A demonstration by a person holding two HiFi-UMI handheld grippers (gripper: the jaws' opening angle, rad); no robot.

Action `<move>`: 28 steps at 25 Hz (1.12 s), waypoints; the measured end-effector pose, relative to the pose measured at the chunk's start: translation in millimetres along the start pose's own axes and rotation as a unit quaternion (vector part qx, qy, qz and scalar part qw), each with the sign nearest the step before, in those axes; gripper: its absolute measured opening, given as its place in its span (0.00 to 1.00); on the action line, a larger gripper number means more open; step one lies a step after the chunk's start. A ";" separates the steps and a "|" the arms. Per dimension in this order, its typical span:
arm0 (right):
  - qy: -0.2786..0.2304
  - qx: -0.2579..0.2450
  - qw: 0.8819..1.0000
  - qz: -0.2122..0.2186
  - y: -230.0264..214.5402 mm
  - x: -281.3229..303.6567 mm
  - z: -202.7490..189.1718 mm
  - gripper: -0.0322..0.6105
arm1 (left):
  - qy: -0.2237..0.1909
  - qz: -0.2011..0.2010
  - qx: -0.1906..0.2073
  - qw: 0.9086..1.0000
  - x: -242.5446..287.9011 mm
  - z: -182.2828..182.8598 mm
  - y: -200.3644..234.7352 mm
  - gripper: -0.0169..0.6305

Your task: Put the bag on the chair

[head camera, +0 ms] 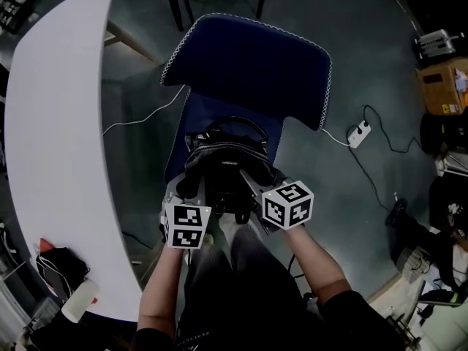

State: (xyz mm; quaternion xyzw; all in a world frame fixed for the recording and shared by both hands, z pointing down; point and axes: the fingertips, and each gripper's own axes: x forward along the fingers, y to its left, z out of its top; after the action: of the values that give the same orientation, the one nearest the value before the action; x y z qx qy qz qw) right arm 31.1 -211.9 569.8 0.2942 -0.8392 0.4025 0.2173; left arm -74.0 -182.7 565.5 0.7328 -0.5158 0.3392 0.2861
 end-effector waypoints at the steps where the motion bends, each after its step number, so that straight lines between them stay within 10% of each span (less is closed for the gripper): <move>1: 0.001 0.001 1.000 0.000 -3.8 1.3 0.3 0.16 | -0.001 -0.001 0.002 1.000 2.9 1.2 -0.4 0.10; 28: -0.002 0.021 0.999 -0.027 -75.1 40.8 18.6 0.26 | -0.006 -0.009 0.025 1.000 75.6 31.2 15.9 0.17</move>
State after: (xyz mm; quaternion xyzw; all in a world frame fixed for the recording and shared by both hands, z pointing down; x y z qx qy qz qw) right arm 49.0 -277.6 624.7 0.3225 -0.8224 0.4137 0.2202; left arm -64.9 -253.9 607.6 0.7463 -0.5025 0.3452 0.2674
